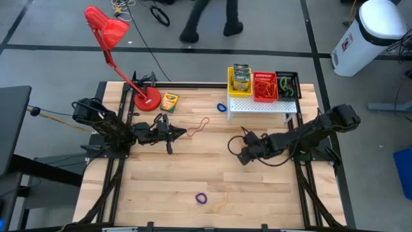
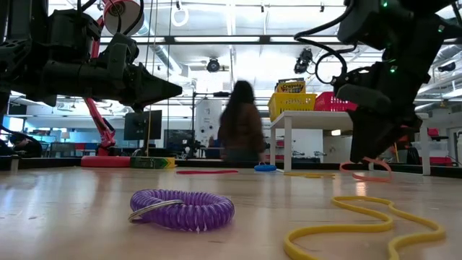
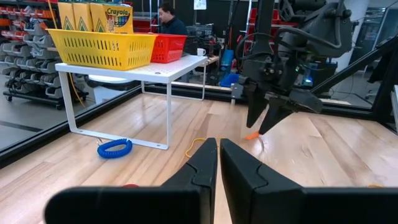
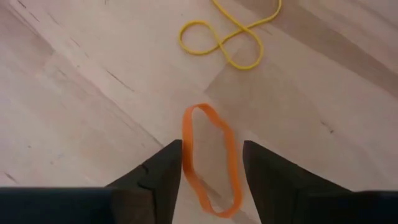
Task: Pick & Place Office Desk Supplies
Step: Put the orange rubber band on the red basket
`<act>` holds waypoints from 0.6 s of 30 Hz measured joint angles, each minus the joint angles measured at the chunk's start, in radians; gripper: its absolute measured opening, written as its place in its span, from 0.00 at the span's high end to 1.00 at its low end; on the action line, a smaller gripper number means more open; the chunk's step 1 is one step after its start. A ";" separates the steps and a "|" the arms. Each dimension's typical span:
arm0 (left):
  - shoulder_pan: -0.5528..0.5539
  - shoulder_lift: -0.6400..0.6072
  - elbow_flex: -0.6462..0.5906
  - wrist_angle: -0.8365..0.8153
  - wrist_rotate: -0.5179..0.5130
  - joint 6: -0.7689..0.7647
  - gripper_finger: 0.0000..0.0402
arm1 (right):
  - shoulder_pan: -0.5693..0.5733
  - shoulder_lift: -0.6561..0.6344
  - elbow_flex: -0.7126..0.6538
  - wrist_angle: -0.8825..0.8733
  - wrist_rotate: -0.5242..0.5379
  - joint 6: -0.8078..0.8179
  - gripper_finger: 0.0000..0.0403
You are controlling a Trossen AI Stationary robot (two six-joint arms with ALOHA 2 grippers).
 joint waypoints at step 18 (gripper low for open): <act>0.000 0.000 0.000 0.000 0.000 0.000 0.93 | 0.005 -0.024 0.081 -0.021 0.023 -0.185 0.96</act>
